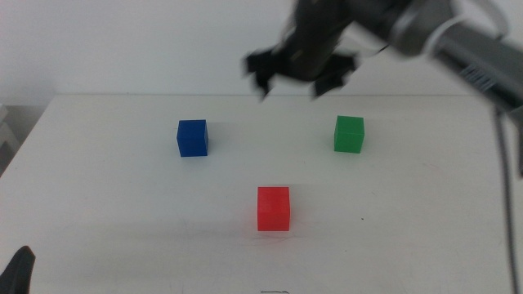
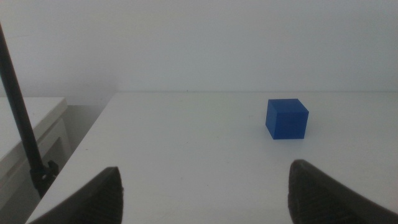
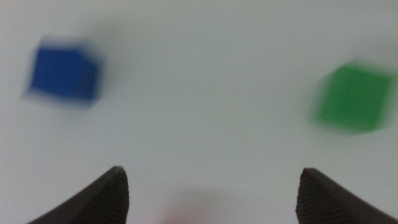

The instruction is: Stack red cubes first, then green, then blue cubes in a specific spot.

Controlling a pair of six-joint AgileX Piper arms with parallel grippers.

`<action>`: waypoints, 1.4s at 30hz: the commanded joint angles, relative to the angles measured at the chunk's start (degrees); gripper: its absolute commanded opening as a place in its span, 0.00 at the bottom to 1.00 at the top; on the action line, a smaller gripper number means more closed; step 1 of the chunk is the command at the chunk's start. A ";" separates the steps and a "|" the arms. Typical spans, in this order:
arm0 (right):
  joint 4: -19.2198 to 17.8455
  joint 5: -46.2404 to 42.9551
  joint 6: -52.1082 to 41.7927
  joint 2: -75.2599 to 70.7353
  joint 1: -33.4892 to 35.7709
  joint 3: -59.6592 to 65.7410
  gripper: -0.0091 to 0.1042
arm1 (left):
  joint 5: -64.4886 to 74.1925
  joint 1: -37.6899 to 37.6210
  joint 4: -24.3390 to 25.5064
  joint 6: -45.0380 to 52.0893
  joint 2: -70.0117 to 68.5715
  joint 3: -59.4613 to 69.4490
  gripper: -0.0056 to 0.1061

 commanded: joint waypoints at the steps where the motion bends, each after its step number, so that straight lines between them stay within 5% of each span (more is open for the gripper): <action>1: -2.67 4.08 -2.36 -3.17 -4.82 -2.58 0.91 | -4.36 -0.12 -0.61 -0.23 -1.10 -0.15 0.84; 8: -6.98 -2.45 -2.91 1.19 -12.39 -2.58 0.91 | -4.36 -0.12 -0.61 -0.23 -1.10 -0.15 0.84; 29: -6.53 -11.93 -2.88 12.60 -15.54 -2.58 0.88 | -4.36 -0.12 -0.61 -0.23 -1.10 -0.15 0.84; 35: -4.39 -11.71 -2.88 14.35 -15.54 -2.58 0.60 | -4.36 -0.12 -0.61 -0.23 -1.10 -0.15 0.84; 40: -3.66 -9.23 -3.42 13.58 -15.54 -2.58 0.10 | -4.36 -0.12 -0.61 -0.23 -1.10 -0.15 0.84; 42: -3.25 -7.11 -3.42 12.41 -15.45 -2.58 0.07 | -4.36 -0.12 -0.61 -0.23 -1.10 -0.15 0.84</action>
